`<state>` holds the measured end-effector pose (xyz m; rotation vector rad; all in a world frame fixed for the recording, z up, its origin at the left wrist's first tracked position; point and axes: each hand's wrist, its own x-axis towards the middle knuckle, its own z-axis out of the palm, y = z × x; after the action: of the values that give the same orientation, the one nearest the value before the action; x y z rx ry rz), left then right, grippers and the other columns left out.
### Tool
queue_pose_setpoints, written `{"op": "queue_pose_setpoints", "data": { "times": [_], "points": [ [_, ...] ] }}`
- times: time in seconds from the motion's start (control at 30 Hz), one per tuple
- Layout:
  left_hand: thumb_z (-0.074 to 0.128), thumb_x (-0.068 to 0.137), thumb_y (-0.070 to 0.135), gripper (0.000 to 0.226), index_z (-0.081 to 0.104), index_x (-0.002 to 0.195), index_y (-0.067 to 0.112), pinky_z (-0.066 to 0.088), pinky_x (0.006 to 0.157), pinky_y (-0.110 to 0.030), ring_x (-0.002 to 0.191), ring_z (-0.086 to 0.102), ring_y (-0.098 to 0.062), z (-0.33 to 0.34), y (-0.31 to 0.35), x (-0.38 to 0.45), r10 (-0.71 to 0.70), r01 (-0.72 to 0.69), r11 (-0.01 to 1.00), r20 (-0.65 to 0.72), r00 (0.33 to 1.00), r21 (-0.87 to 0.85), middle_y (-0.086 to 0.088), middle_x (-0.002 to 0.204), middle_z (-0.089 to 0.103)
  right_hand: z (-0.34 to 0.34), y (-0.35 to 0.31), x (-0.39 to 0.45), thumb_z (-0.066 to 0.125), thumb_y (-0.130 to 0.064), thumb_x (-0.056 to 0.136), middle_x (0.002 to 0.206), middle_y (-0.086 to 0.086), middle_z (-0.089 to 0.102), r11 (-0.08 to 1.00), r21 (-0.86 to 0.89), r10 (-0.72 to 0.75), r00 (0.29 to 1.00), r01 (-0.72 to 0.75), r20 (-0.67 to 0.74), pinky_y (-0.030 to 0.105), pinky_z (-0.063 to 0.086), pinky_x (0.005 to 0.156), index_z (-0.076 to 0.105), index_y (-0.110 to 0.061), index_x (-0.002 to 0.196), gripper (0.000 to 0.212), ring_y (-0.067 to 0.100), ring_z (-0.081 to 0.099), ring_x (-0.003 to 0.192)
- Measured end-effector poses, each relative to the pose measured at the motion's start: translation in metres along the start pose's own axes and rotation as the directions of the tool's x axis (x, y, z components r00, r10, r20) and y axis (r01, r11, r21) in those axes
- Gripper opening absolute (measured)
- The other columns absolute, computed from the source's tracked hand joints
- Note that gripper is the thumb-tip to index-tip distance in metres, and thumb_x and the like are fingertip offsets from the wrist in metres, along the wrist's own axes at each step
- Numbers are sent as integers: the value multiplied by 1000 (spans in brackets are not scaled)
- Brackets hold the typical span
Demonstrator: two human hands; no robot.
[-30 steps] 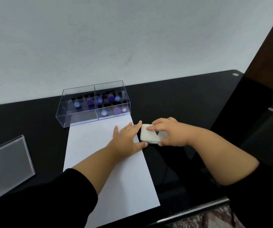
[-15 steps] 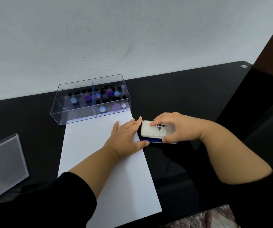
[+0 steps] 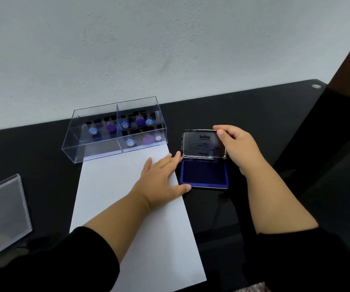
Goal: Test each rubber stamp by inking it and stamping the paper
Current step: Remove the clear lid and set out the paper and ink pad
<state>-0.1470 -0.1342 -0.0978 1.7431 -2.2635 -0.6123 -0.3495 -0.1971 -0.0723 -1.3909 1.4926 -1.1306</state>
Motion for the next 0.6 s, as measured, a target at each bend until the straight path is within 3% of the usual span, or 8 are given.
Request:
{"op": "queue_pose_setpoints", "data": {
  "times": [0.13,0.33,0.6],
  "points": [
    [52,90,51,83,1,151,30,-15,116,-30,143,-2,3,0,0,0,-3,3,1000,2,1000,10,15,158,12,4,5,6,44,-18,98,126,-1,54,993,-117,-26,996,16,-86,29,41,100,60,-20,123,30,14,50,116],
    [50,91,51,81,1,151,30,-15,115,-30,143,-2,2,-1,1,-1,-2,2,1000,20,1000,16,14,158,9,6,14,7,53,-19,94,121,-2,61,981,-190,-4,981,-33,-192,20,40,85,61,-17,121,29,11,55,109],
    [49,91,52,81,0,151,31,-14,115,-30,144,-2,0,-1,1,0,-8,7,1000,30,1000,29,14,158,9,9,19,10,47,-20,96,126,2,54,934,-354,-18,985,-45,-173,21,38,83,59,-14,125,31,17,53,112]
  ]
}}
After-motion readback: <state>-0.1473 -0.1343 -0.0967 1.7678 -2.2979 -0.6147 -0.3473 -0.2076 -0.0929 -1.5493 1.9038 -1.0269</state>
